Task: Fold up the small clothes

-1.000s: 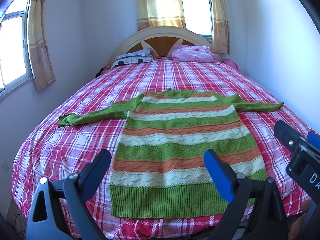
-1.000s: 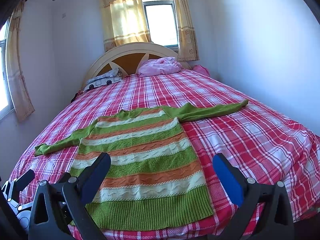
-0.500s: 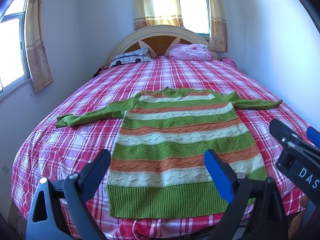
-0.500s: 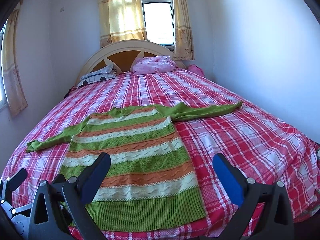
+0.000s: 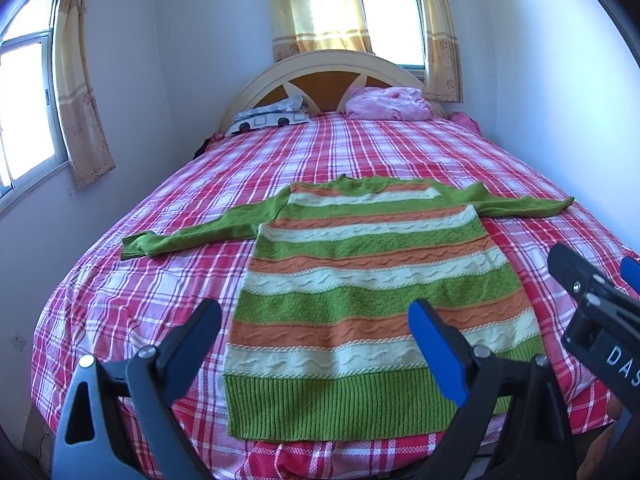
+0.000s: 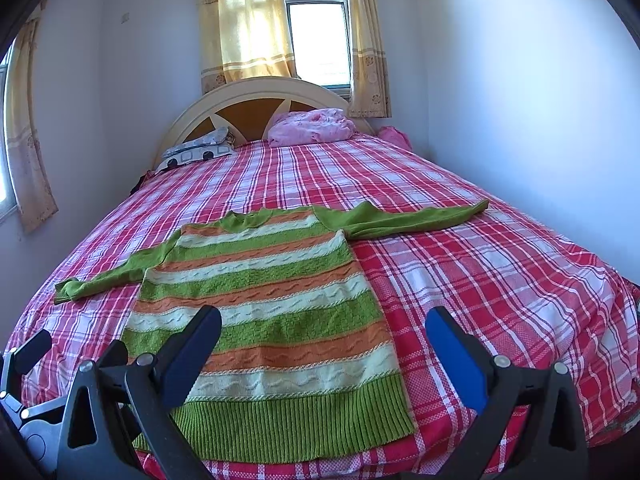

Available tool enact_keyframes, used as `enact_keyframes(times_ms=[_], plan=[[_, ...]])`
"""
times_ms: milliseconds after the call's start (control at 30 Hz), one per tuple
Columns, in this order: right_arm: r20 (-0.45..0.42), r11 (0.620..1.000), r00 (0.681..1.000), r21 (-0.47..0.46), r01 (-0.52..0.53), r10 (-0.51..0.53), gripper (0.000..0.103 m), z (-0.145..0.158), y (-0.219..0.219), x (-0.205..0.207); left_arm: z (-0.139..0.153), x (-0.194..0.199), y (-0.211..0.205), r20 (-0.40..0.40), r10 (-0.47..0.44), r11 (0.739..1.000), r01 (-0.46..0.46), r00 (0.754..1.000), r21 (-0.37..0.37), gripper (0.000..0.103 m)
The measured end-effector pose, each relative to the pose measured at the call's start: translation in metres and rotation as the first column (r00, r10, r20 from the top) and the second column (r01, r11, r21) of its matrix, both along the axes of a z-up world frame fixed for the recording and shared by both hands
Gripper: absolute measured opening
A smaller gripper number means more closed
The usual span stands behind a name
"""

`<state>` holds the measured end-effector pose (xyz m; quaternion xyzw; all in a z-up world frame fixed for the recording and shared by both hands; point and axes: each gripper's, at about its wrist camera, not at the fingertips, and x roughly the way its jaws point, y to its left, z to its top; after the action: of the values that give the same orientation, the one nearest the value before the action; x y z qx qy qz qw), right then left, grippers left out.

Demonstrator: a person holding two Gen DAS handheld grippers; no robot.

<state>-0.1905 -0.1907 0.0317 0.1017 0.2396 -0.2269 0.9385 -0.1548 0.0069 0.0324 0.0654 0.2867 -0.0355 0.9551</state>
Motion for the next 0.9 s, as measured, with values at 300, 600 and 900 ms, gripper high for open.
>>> enact_keyframes(times_ms=[300,600,900], plan=[[-0.008,1.000,1.000,0.011,0.003,-0.003,0.102,-0.003,-0.003,0.003,-0.001,0.006,0.005,-0.013,-0.001,1.000,0.001,1.000,-0.007,0.097],[-0.019,0.999,0.999,0.011,0.031,-0.031,0.102,-0.001,-0.032,0.022,-0.007,0.042,-0.003,-0.039,-0.008,1.000,0.008,0.999,0.008,0.097],[-0.055,0.994,0.993,0.000,0.106,-0.106,0.102,-0.003,-0.091,0.064,-0.020,0.109,-0.016,-0.114,-0.034,0.999,0.033,0.993,-0.009,0.097]])
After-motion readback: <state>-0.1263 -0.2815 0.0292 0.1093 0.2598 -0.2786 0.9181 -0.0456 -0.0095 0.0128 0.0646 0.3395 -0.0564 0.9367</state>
